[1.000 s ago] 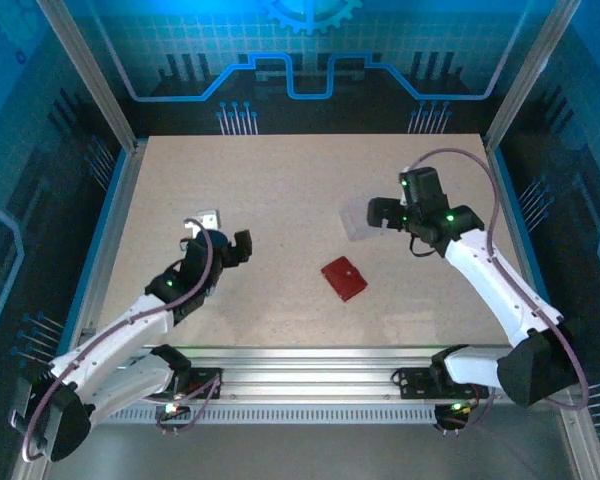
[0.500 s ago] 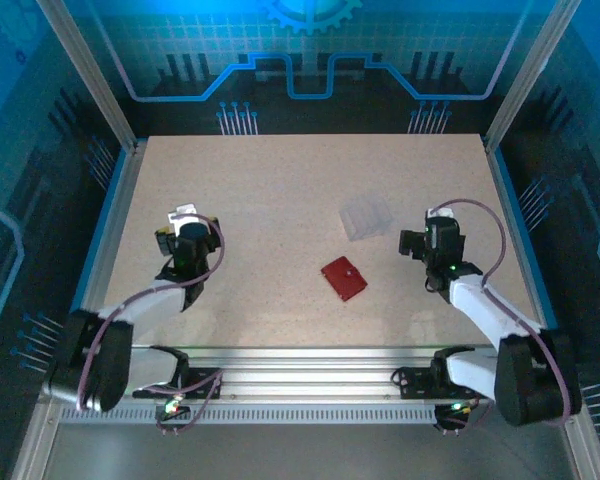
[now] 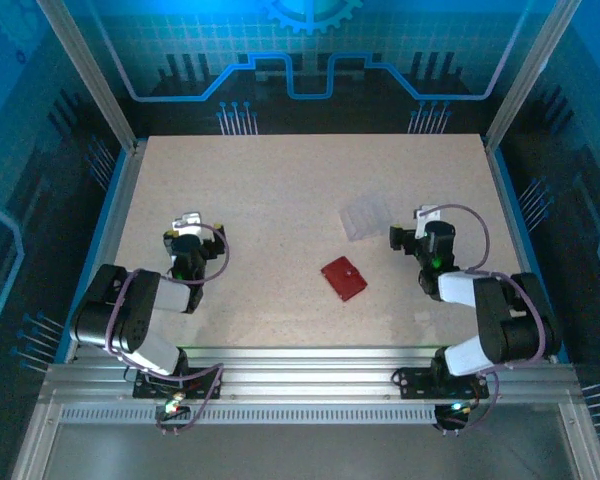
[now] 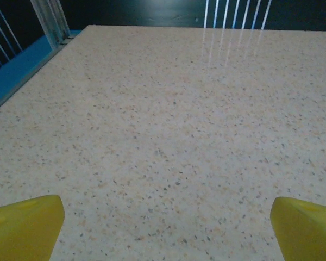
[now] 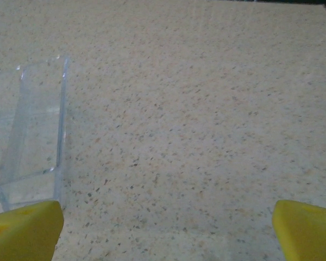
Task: Put the credit cards into the card holder
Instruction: Reset both arms
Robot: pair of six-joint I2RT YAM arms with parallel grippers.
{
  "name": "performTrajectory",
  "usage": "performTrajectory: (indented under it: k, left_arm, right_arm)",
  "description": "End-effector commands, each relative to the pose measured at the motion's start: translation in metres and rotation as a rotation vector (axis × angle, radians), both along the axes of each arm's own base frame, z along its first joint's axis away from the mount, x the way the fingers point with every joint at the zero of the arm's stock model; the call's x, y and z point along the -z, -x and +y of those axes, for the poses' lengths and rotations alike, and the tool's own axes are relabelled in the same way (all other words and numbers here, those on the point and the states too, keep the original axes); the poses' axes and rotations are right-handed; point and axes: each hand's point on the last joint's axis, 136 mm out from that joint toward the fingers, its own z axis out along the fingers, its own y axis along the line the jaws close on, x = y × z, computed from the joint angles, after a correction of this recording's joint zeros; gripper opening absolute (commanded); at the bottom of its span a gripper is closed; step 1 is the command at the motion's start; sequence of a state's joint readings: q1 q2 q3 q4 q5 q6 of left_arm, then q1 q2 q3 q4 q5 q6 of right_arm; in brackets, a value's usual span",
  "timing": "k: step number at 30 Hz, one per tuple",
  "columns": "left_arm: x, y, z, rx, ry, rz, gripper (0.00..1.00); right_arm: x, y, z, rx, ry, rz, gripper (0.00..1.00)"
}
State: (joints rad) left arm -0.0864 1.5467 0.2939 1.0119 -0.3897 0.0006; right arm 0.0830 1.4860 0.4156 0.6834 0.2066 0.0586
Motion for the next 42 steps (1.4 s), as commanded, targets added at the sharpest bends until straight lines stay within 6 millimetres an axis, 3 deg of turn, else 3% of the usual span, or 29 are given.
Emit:
performTrajectory:
  k: [1, 10, 42]
  left_arm:
    - [-0.019, -0.004, -0.002, 0.040, 0.033, -0.111, 0.99]
    - [-0.012, -0.019, -0.003, 0.043, 0.043, -0.018, 0.99]
    - [-0.012, -0.018, -0.005, 0.049, 0.035, -0.019, 0.99]
  right_arm:
    - [-0.018, -0.008, 0.010, -0.073, 0.014, -0.100, 1.00]
    - [-0.015, -0.011, 0.012, -0.096, 0.010, -0.070, 1.00]
    - [-0.015, -0.011, 0.013, -0.098, 0.009, -0.070, 1.00]
